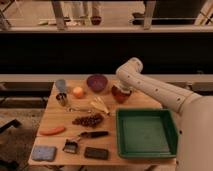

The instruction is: Wipe red bowl with towel

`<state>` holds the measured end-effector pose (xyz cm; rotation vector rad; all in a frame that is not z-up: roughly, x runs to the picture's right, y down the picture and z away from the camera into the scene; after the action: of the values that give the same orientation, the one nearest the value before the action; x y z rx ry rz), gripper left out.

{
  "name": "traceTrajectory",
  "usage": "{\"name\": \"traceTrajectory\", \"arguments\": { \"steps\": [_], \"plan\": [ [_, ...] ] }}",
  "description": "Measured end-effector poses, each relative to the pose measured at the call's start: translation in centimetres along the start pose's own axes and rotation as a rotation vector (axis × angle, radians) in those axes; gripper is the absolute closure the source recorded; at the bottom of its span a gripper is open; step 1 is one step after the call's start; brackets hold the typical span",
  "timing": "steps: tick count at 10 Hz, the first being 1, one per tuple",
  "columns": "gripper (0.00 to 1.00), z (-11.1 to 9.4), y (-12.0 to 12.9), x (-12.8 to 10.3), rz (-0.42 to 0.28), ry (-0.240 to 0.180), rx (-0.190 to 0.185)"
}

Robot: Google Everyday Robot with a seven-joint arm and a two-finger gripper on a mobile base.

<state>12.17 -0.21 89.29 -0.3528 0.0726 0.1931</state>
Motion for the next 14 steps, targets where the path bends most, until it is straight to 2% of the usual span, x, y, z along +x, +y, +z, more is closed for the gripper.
{"name": "traceTrajectory", "arguments": {
  "steps": [3, 4, 7, 10, 12, 14],
  "plan": [
    [1.0, 0.6, -0.2, -1.6, -0.038, -0.013, -0.004],
    [1.0, 0.9, 0.1, -2.3, -0.063, -0.018, -0.019],
    [1.0, 2.2, 2.1, -2.4, -0.117, -0.003, -0.094],
    [1.0, 2.4, 3.7, -3.2, -0.156, 0.01, -0.137],
    [1.0, 1.9, 4.6, -2.8, -0.149, 0.028, -0.14],
    [1.0, 1.2, 5.2, -1.7, -0.125, 0.059, -0.122]
  ]
}}
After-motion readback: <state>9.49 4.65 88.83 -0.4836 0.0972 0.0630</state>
